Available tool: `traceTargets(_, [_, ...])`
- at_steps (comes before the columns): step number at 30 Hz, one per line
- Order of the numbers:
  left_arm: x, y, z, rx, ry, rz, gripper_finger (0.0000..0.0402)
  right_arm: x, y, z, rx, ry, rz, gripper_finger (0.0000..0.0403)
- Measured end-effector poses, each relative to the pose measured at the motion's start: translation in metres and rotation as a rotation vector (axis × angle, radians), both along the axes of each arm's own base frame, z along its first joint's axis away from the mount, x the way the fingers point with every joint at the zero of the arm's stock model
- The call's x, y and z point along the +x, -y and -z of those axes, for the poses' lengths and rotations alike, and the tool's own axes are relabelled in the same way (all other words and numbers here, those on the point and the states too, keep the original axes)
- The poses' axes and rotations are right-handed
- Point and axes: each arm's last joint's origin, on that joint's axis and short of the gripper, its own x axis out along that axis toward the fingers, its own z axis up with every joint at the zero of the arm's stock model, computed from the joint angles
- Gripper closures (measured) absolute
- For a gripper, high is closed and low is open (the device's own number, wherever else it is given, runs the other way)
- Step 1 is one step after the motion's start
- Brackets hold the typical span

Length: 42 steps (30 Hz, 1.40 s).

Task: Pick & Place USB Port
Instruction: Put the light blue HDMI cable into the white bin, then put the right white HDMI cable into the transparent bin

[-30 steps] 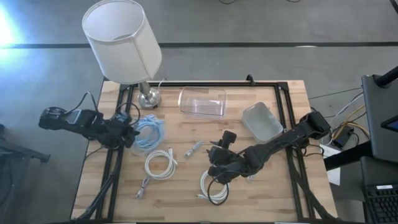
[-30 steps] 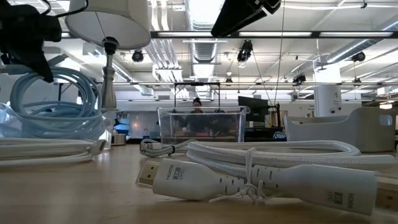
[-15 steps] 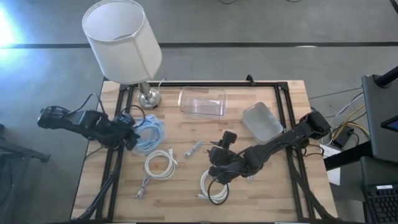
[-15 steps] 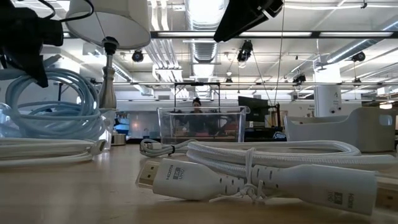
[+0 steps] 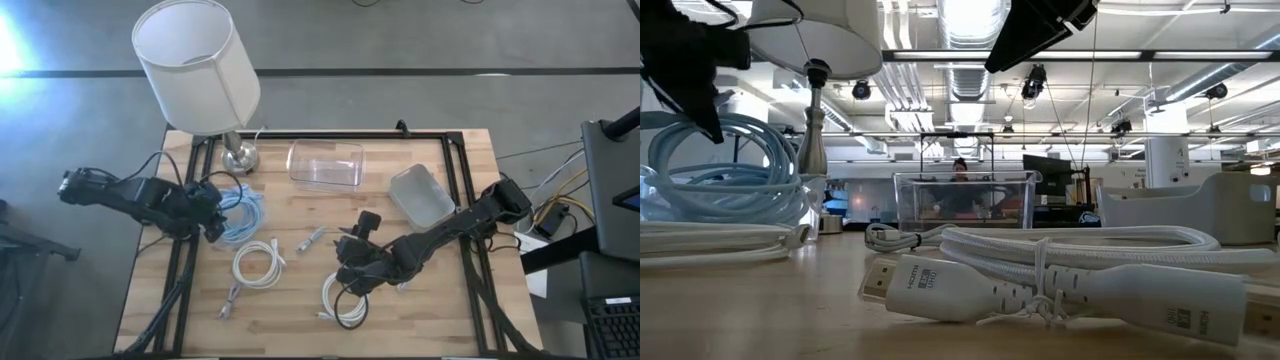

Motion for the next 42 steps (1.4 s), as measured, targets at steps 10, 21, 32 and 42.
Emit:
traceTargets(10, [-0.010,-0.008,-0.051,0.184,0.063,-0.067,0.0233,0.000,0.000,0.000,-0.002,-0.002,-0.002,0.0232])
traceTargets(21, [0.021,-0.001,-0.052,0.211,0.257,0.080,0.0234,0.001,-0.001,0.003,0.070,-0.030,-0.041,0.0232])
traceTargets(32, [0.056,0.010,-0.014,0.172,0.296,0.221,0.0234,-0.001,-0.007,0.014,0.329,-0.106,-0.139,0.0232])
traceTargets(42, [0.067,0.012,0.007,0.174,0.250,0.225,0.0234,-0.012,-0.006,0.045,0.497,-0.169,-0.104,0.0232])
